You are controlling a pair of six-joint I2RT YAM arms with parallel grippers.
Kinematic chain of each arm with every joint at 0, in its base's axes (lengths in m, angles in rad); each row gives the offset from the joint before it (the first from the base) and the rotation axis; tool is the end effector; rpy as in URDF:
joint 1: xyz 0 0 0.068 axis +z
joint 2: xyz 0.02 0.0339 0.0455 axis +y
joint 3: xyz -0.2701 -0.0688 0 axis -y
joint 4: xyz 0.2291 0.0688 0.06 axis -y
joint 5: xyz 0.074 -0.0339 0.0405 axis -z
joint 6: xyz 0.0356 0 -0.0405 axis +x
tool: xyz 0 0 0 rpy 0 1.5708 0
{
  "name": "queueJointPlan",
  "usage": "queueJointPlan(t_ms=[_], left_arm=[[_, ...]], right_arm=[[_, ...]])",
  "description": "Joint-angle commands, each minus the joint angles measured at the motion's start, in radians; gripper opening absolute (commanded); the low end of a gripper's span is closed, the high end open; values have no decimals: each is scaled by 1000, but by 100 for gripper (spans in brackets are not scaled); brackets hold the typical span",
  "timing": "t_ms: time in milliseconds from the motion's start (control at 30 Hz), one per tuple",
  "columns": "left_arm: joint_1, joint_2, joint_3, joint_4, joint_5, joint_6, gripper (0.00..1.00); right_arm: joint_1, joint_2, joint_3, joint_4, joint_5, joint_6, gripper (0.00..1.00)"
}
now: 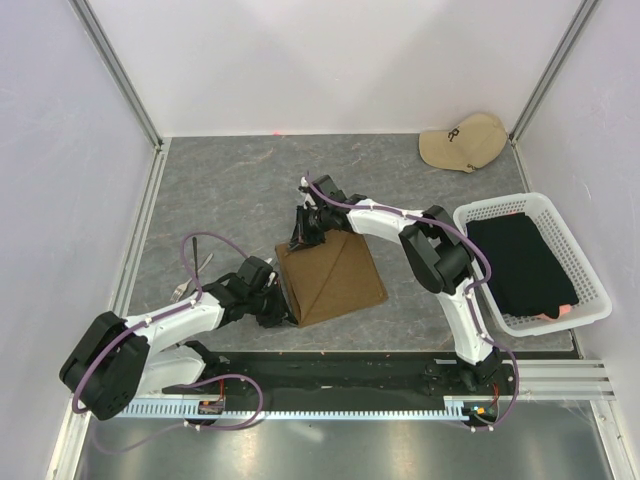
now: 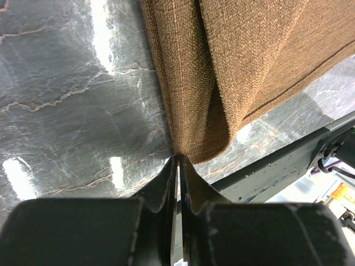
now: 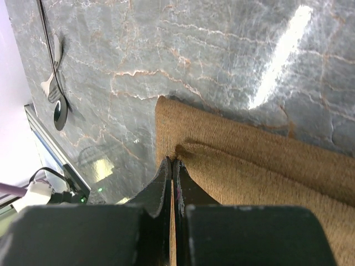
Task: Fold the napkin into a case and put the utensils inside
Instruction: Fold the top corner of the square-folded napkin at the center of the board.
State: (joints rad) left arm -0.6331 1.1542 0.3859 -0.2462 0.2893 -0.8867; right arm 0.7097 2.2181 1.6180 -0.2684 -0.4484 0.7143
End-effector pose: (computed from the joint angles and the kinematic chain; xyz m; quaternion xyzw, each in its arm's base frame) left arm 0.1345 -0.1113 0.1526 -0.0811 0.9489 -0.2876 0.1015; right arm 0.3498 0.3208 0.1681 -0.0744 0.9157 0.3772 0.1175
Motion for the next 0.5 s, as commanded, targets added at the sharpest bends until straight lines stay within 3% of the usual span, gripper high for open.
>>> queueJointPlan(t_ms=[0,267,467], left_arm=[[1,10,4,16,-21,-18,9],[1,16,2,13,-21,-15,9],[1,1,8,2,-30,-15,9]], right_arm=[[5,25,60,29,-23,13,2],[5,55,97,28,-27,25,5],[4,83,129,28,-53,33,14]])
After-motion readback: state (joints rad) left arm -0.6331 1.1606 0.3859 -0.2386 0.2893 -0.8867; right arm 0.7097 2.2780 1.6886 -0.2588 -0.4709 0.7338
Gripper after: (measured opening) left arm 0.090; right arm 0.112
